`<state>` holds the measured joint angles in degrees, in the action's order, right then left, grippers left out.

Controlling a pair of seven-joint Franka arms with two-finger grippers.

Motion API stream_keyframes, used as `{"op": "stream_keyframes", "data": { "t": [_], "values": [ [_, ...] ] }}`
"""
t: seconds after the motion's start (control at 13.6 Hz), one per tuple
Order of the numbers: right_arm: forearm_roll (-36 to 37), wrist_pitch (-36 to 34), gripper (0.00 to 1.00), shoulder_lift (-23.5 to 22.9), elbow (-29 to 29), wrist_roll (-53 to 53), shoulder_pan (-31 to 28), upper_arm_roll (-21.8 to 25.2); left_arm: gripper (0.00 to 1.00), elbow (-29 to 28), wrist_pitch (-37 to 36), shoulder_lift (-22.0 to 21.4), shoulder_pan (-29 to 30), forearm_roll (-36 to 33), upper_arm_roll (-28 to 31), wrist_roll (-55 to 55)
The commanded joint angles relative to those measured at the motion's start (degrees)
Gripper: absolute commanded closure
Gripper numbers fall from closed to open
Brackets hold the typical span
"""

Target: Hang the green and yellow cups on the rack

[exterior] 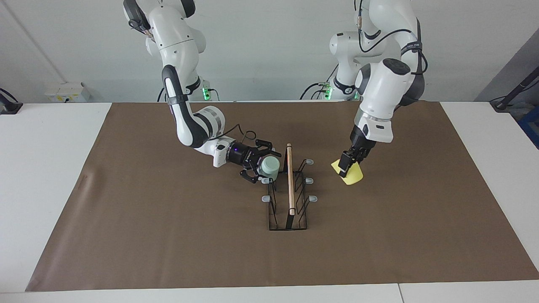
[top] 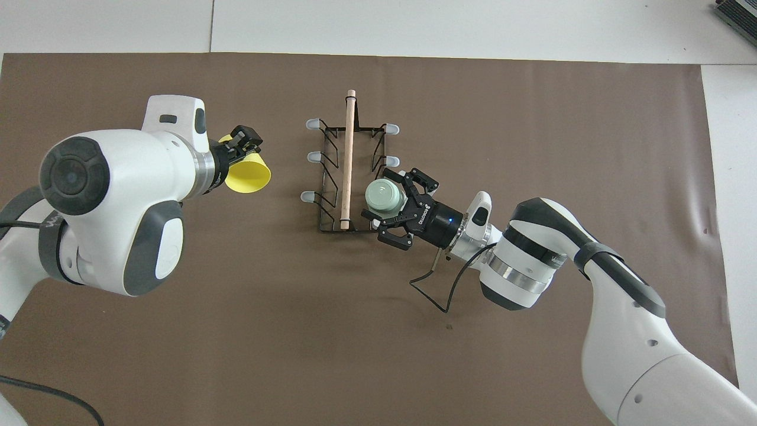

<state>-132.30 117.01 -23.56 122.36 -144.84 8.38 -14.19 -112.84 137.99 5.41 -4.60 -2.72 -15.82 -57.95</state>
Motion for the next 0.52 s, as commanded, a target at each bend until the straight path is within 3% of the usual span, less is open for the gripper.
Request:
{"op": "stream_keyframes", "data": {
  "t": [0.0,0.22,0.44],
  "values": [
    [5.53,2.60,0.00,1.05,0.25,1.31,-1.61,-0.05,1.00,2.35,-6.13,-0.31,-0.76,-12.53,-2.89,-12.50],
    [12.57,8.30,0.00,4.64,0.59,3.66,-3.90,-0.14,1.00,3.50,-11.06,-0.49,-2.51,-21.24,-4.39,-21.91],
    [14.87,12.09,0.00,8.34,1.47,7.72,-3.81,-0.14,1.00,3.59,-12.47,-0.49,-3.04,-29.25,-7.29,-29.84]
  ]
}}
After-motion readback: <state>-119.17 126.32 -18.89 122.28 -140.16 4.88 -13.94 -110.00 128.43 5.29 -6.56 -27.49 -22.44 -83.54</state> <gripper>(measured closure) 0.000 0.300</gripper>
